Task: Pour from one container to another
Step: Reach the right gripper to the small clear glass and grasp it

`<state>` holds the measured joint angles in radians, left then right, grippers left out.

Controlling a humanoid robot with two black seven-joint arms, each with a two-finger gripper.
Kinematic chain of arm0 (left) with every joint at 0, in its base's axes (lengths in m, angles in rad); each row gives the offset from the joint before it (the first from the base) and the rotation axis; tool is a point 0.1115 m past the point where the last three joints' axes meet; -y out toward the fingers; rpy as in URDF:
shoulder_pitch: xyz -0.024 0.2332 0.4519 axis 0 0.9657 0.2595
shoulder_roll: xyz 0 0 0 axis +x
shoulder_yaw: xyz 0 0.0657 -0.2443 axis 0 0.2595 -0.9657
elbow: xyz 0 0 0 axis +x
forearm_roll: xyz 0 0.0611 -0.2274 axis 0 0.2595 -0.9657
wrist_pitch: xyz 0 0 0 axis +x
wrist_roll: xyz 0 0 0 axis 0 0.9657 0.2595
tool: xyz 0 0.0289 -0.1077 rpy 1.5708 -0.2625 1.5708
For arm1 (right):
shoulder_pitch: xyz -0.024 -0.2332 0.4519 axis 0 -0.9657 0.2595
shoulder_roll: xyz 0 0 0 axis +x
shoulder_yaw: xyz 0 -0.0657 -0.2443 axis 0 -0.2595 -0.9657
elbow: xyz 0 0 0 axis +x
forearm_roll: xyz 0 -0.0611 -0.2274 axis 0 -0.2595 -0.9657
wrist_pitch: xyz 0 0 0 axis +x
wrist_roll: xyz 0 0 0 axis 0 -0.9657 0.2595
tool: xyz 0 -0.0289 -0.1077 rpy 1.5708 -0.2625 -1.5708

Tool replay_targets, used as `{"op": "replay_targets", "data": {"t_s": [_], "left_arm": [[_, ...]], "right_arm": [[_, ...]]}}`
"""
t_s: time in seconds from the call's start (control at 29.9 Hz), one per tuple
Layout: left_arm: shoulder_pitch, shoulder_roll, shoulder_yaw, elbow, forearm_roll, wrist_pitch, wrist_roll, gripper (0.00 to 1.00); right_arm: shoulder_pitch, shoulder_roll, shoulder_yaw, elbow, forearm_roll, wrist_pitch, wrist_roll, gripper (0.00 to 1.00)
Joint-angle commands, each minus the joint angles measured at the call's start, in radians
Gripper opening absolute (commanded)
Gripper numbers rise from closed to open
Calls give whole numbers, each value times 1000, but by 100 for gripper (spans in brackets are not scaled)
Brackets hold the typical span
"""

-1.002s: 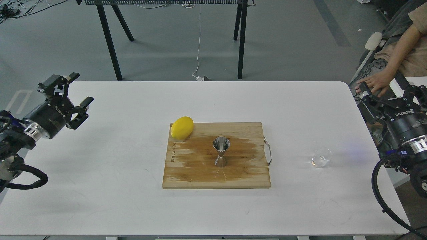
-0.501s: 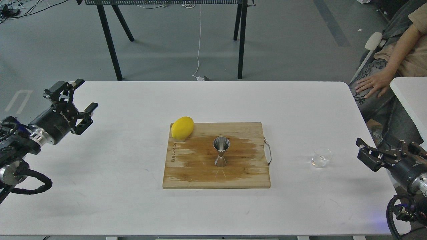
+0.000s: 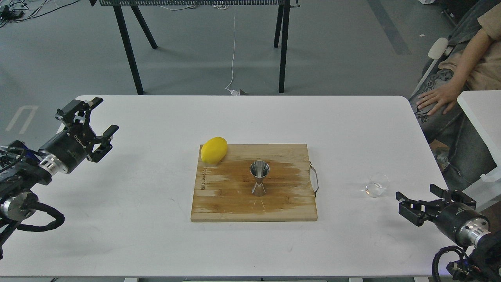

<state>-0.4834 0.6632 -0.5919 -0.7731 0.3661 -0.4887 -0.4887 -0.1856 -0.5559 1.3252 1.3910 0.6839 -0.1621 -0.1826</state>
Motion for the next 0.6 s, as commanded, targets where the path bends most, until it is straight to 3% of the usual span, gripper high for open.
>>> {"op": "replay_targets", "data": {"t_s": [0.0,0.57], "left_arm": [[2,-2,0,0,-1,0,0,90],[23,-2,0,0,1,0,0,91]], "right_arm": [[6,31,-14,-14,-30,-17,-1,99],[175,146,-83,-161,-146,-89,-3,99]]}}
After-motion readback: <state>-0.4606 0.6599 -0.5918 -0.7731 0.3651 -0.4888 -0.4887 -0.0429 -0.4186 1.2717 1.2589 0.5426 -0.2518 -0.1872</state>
